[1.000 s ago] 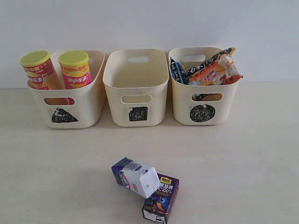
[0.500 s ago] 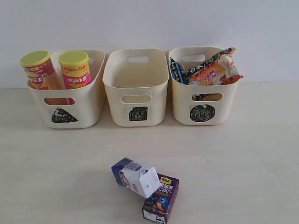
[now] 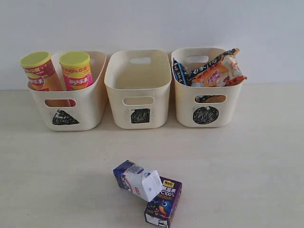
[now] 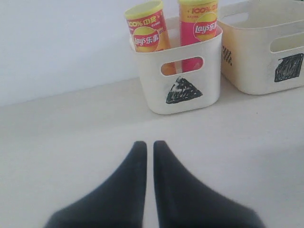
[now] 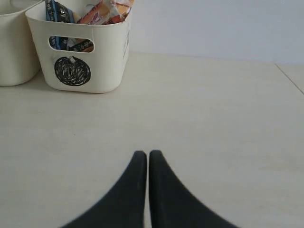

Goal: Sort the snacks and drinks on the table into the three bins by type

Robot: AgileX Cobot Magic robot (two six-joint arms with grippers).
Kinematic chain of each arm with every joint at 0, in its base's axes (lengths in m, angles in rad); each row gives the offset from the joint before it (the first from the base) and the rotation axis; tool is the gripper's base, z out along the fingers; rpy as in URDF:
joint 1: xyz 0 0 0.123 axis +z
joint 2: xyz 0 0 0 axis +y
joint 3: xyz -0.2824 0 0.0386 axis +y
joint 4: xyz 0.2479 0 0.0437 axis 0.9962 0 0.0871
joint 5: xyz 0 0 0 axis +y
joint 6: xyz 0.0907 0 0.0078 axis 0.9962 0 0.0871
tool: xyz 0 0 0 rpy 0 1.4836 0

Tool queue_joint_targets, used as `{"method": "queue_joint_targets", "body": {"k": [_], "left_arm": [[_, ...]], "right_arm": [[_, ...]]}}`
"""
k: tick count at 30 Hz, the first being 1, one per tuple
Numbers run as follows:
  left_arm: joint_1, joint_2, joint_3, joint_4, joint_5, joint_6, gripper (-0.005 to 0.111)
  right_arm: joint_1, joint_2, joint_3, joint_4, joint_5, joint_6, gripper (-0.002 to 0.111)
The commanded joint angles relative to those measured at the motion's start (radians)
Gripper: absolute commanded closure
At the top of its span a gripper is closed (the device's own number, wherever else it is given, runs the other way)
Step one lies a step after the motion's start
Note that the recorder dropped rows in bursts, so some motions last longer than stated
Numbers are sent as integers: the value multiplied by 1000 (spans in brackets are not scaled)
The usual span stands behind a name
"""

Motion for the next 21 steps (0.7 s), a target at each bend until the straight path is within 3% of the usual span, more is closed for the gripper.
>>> {"method": "queue_joint_targets", "body": {"k": [1,12,19,21], "left_arm": [[3,-3,4,19,-25,31,102],[3,-3,4,-350,-314,-103,102],[3,-3,2,-364,-515,-183,102],[3,37,-50,-357,-550,-183,102]], "right_arm": [[-3,-6,5,-2,-5,-2,109],[-3,-6,5,-2,-5,-2,109],[-3,-6,5,-2,-5,-2,109],[-3,-6,5,-2,-5,-2,109]]}}
